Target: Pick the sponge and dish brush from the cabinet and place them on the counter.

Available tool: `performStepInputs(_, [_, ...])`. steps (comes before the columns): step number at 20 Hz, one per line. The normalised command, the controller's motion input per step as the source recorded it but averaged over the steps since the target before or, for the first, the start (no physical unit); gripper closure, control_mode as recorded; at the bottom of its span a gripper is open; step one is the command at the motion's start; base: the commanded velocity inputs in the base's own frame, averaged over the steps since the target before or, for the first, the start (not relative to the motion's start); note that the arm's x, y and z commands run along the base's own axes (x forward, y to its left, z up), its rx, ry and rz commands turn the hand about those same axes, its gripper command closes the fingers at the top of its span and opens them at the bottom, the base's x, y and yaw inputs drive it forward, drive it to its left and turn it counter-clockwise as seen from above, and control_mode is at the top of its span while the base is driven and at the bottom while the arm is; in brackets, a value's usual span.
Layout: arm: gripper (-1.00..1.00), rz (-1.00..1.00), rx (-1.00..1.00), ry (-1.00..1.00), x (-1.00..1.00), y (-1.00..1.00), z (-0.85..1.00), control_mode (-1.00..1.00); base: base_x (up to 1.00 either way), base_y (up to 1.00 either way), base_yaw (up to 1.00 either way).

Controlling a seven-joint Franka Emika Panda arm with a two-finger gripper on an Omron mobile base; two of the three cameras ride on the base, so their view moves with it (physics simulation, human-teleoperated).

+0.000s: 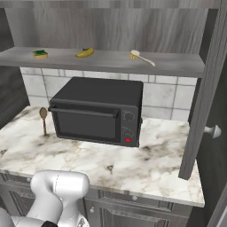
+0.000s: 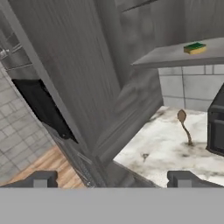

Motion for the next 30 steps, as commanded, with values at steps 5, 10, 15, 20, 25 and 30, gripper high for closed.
performStepInputs(5, [-1.00, -0.08, -0.15, -0.15, 0.17, 0.00, 0.19, -1.00, 0.00, 0.00, 0.00])
performStepInputs(10, [-1.00, -0.04, -0.05, -0.02, 0.35, 0.00, -0.02, -1.00, 0.00, 0.00, 0.00])
performStepInputs(15, [-1.00, 0.00, -0.12, 0.00, 0.38, 0.05, -0.10, -1.00, 0.00, 0.00, 0.00])
performStepInputs(20, [-1.00, 0.00, -0.19, -0.14, 0.25, 0.07, 0.03, -1.00, 0.00, 0.00, 0.00])
performStepInputs(25, [-1.00, 0.00, -0.15, -0.18, 0.16, -0.01, 0.24, -1.00, 0.00, 0.00, 0.00])
performStepInputs(30, [-1.00, -0.11, 0.06, -0.02, 0.20, -0.38, 0.04, -1.00, 0.00, 0.00, 0.00])
